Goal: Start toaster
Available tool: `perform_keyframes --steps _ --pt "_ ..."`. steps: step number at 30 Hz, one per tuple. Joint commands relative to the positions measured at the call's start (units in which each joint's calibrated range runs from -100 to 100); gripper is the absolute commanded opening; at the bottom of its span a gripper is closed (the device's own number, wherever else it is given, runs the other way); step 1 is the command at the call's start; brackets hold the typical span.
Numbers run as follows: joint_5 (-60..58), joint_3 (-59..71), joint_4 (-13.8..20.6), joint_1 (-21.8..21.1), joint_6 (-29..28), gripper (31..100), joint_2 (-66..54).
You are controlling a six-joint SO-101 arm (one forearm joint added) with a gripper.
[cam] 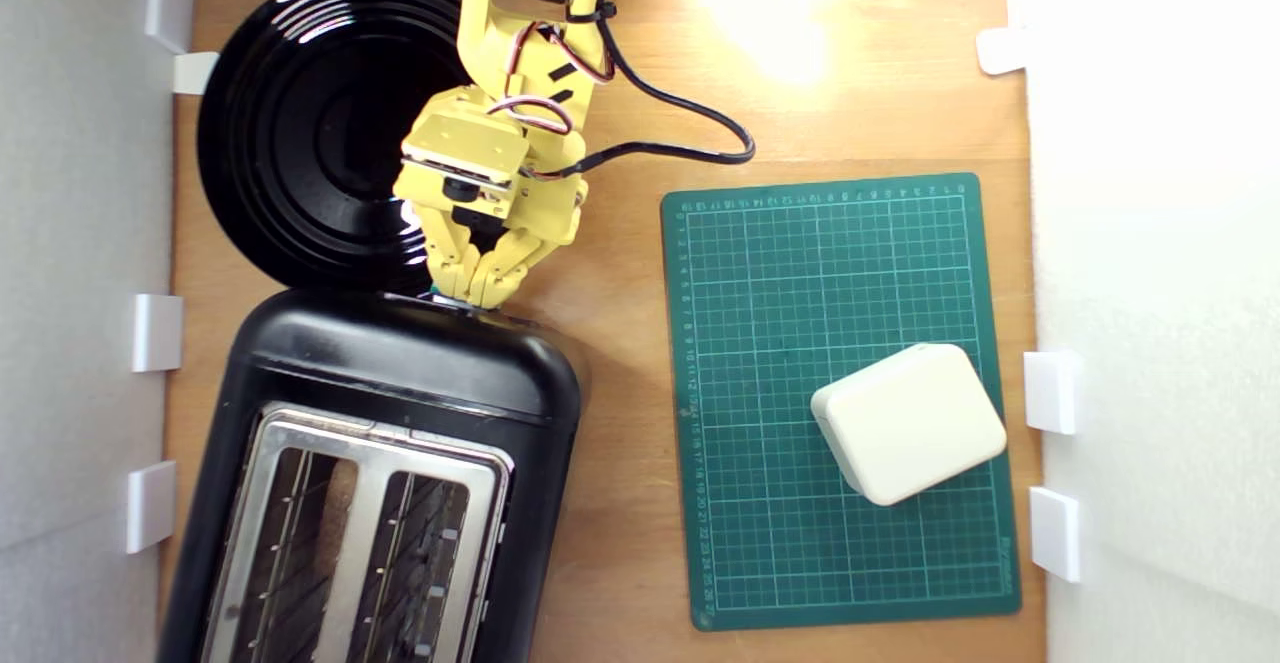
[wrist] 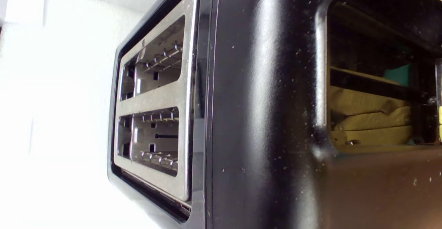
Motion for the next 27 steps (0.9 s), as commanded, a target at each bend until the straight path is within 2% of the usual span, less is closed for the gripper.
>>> perform_keyframes --steps 1,5,8,14,16,27 --pt "-1.2 2.8 -2.5 0.1 0.1 31.3 3.1" --pt "-1.4 2.9 -2.7 0.1 -0.2 31.3 6.1" --pt "-1.4 2.2 -4.9 0.2 0.1 31.3 8.4" --pt "-1.4 1.1 -5.4 1.1 -0.1 31.3 13.4" --pt "-1.4 -0.6 -6.8 1.1 0.1 31.3 15.4" --pt "-1.4 -6.2 -7.2 1.0 0.1 31.3 27.0"
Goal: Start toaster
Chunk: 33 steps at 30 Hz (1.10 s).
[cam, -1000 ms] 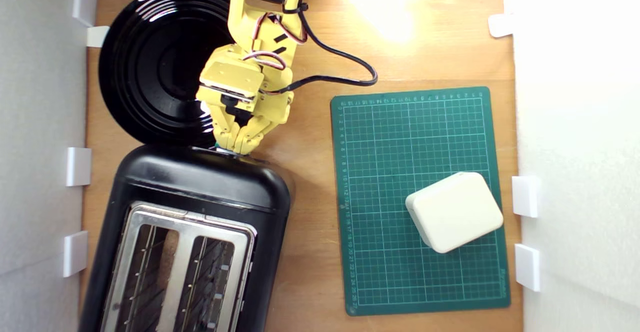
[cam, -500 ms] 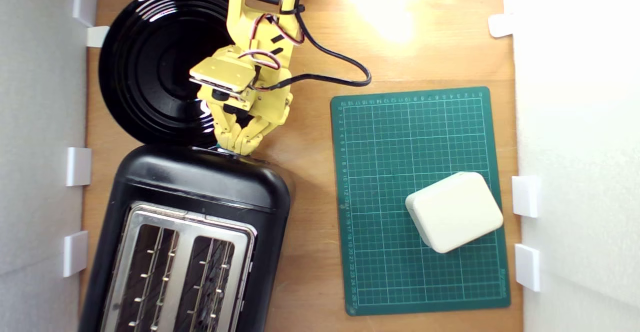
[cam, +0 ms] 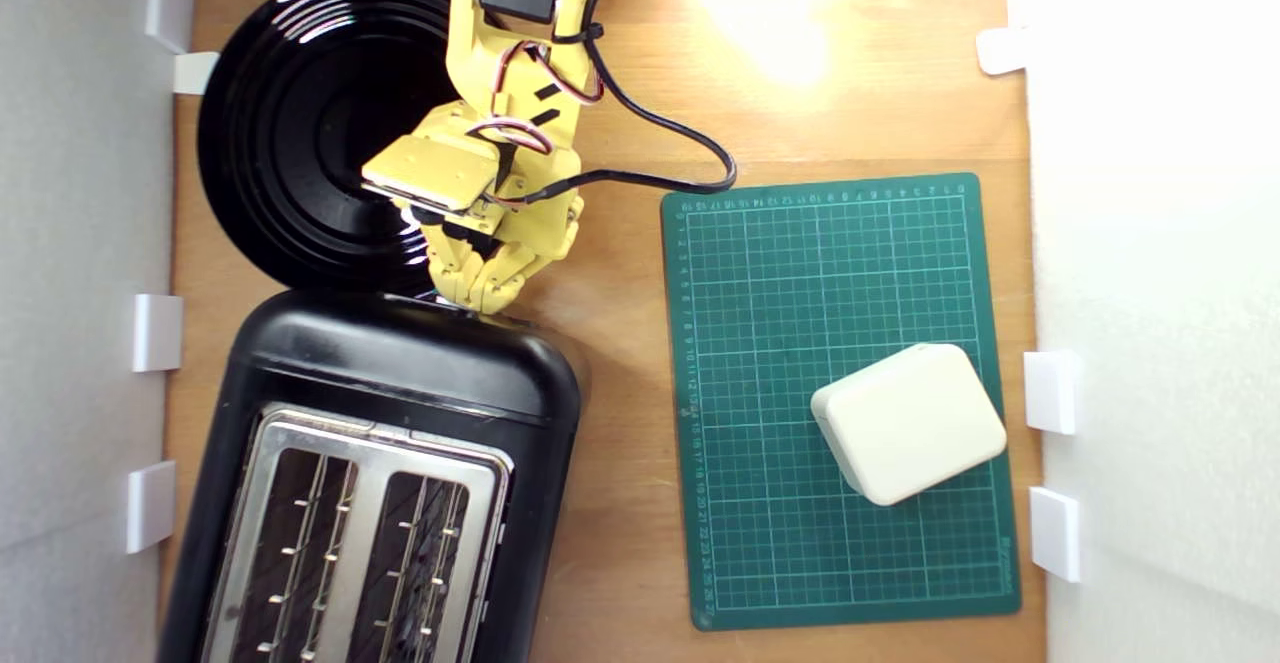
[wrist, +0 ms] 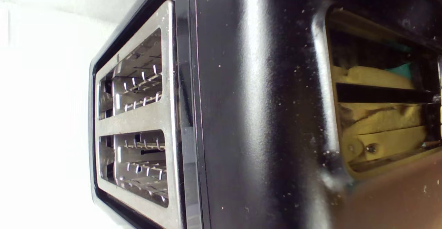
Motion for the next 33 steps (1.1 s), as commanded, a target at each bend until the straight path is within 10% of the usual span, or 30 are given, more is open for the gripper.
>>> perform_keyframes --steps 1,33 --pt "-0.9 -0.4 -1.5 0.0 -0.2 31.3 16.1" --pt "14.3 -0.6 -1.7 0.8 -0.1 31.3 -4.4"
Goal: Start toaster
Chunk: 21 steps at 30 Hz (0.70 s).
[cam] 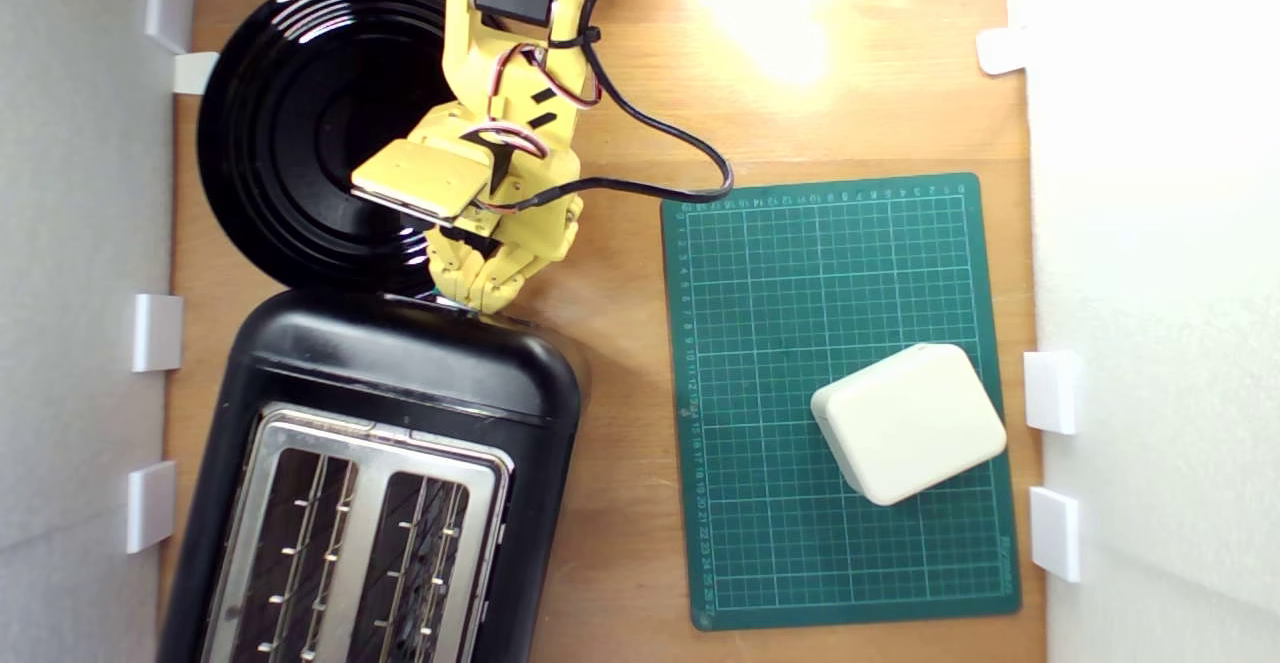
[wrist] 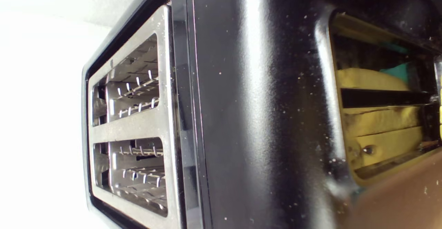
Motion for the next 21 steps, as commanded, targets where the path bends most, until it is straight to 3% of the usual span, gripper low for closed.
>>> perform_keyframes --steps 1,11,15,21 --pt "6.0 0.5 -1.1 0.2 0.0 31.3 -1.8" --pt "11.9 -0.9 -1.1 0.2 -0.2 31.3 -13.6" --pt "17.6 -5.2 -3.4 0.3 -0.1 31.3 -20.4" --pt "23.4 -7.0 -3.7 -1.5 -0.4 31.3 -32.3"
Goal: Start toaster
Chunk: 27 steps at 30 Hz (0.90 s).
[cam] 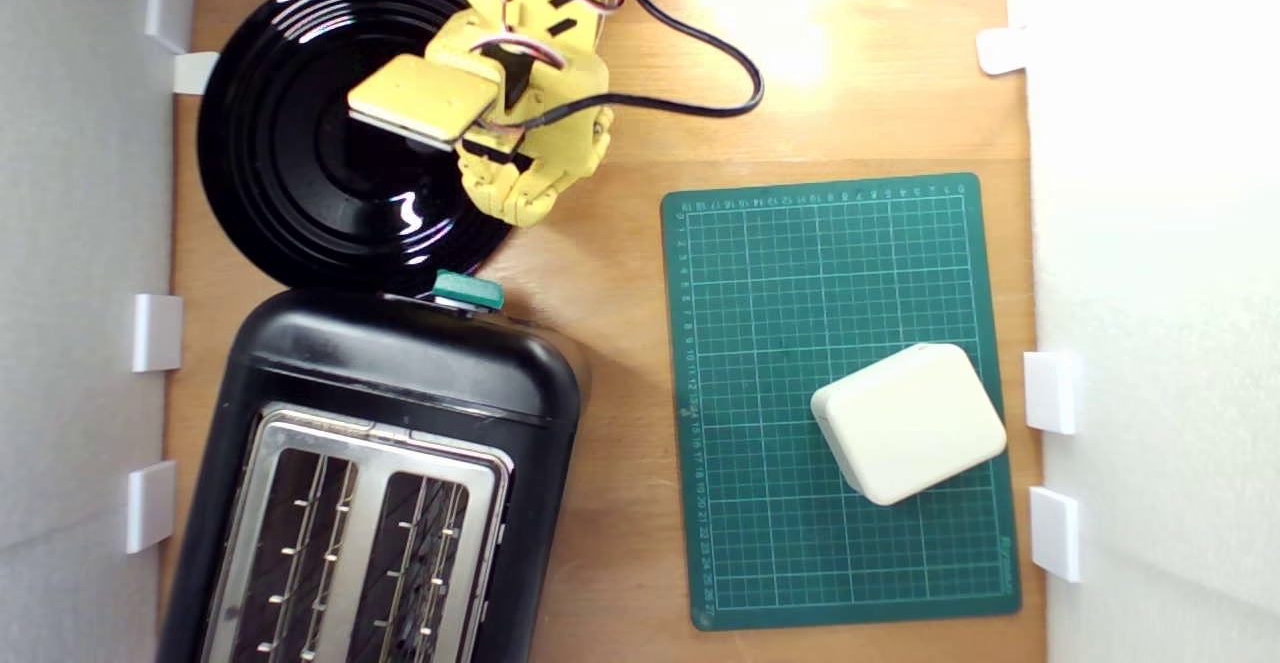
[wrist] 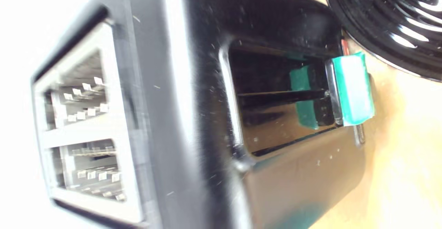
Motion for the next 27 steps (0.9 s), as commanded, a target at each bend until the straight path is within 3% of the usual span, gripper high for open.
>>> perform_keyframes --steps 1,12,20,27 --pt "1.7 -3.5 -0.6 -1.7 -0.1 31.3 -9.7" --pt "1.5 4.2 -9.4 -3.9 -4.0 31.3 -30.1" --pt "1.2 14.9 -9.7 -8.8 -11.5 31.3 -43.7" --pt "1.1 24.6 -9.7 -11.8 -14.4 31.3 -54.9"
